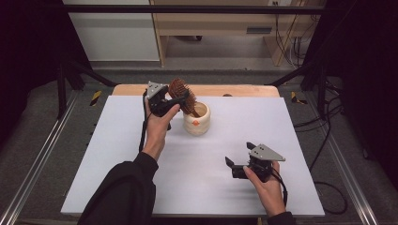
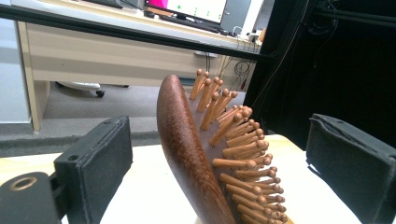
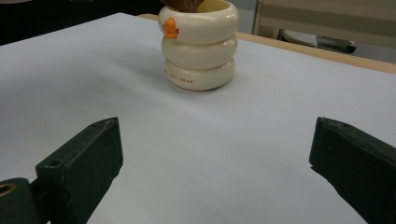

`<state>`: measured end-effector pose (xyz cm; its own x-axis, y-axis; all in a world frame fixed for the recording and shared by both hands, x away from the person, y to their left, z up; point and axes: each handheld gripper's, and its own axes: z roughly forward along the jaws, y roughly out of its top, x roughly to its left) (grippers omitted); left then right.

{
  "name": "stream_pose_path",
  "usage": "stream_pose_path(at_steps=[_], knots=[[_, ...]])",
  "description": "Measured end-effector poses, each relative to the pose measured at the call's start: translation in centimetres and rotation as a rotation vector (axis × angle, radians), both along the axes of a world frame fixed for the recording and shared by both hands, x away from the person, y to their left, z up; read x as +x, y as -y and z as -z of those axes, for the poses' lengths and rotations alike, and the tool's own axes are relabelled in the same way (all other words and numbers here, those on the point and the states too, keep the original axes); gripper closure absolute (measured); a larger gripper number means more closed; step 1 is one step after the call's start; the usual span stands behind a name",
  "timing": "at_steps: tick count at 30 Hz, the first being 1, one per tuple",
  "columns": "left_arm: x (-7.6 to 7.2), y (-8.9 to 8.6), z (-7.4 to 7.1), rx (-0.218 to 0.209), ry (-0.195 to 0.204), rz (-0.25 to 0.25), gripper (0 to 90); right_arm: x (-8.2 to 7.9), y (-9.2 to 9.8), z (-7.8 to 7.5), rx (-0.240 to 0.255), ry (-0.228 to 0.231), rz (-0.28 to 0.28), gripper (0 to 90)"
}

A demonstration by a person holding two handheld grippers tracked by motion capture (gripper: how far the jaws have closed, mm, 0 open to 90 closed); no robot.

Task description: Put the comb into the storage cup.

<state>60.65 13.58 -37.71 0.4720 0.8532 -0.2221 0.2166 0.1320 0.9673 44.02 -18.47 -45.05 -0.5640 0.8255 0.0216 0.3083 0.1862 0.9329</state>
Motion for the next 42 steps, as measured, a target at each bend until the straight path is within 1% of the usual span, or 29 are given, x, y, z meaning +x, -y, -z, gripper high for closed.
stream_pose_path(at_steps=[8,19,22,24,27,32,37,42], knots=[[-0.2,-0.1,-0.3,0.012,0.015,-0.005,7.0,0.0,0.0,0.0,-0.003,0.003,-0.001,3.3],[-0.5,-0.3,-0.4,0.025,0.025,-0.010,6.4,0.0,0.0,0.0,-0.003,0.005,-0.004,3.3],[-0.7,-0.4,-0.5,0.034,0.037,-0.017,5.7,0.0,-0.1,0.0,-0.004,0.007,-0.004,3.3],[-0.9,-0.5,-0.5,0.028,0.047,-0.024,5.8,0.0,-0.1,0.0,-0.005,0.004,-0.004,3.3],[-1.1,-0.7,-0.6,0.024,0.052,-0.027,5.7,0.0,-0.1,0.0,-0.005,0.007,-0.004,3.3],[-1.8,-1.1,-1.0,0.018,0.055,-0.021,5.1,0.0,-0.1,0.0,-0.004,0.007,-0.004,3.3],[-2.8,-1.3,-1.3,0.053,0.056,-0.006,4.8,0.0,-0.1,0.0,-0.004,0.003,-0.002,3.4],[-4.1,-1.5,-1.3,0.067,0.051,-0.006,5.0,0.0,-0.1,0.1,-0.005,0.003,-0.002,3.3]])
